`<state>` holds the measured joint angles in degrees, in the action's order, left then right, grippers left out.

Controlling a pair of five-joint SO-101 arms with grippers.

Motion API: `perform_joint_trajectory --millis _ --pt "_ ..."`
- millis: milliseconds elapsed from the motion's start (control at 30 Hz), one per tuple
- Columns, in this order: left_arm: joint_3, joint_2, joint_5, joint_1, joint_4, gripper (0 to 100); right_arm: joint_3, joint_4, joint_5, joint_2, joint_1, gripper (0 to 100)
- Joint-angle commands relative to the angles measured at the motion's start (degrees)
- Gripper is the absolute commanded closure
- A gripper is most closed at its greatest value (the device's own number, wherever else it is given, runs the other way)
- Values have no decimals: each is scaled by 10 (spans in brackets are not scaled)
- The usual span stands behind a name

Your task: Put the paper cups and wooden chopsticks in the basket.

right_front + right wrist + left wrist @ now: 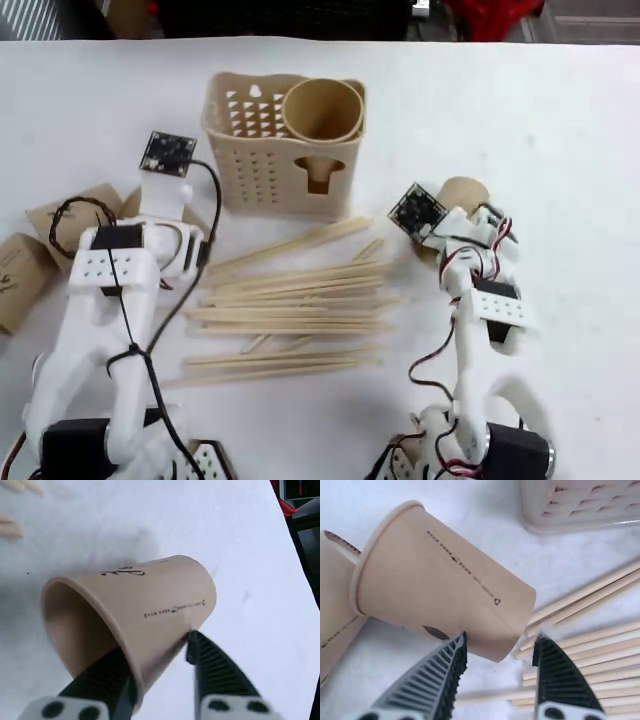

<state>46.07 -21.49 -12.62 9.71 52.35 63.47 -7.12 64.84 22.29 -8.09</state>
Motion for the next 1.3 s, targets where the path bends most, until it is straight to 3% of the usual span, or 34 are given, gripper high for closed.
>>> perform_joint_trajectory --millis 0,133,400,567,733,967,1267 --pt "3 -18 6 0 -11 777 -4 11 -55 26 -13 971" --pt "3 -18 7 0 -12 777 -16 -44 -101 85 -19 982" --pt "3 -18 7 0 -12 777 -186 -388 -229 235 -14 982" --pt "3 -18 7 0 -12 777 -343 -553 -309 257 27 982" --pt "4 -18 7 0 -12 776 -484 -650 -383 255 96 982" --pt "4 -18 7 0 -12 776 -717 -716 -497 109 205 983" --pt "4 -18 7 0 -13 776 -1085 -815 -572 -183 255 983"
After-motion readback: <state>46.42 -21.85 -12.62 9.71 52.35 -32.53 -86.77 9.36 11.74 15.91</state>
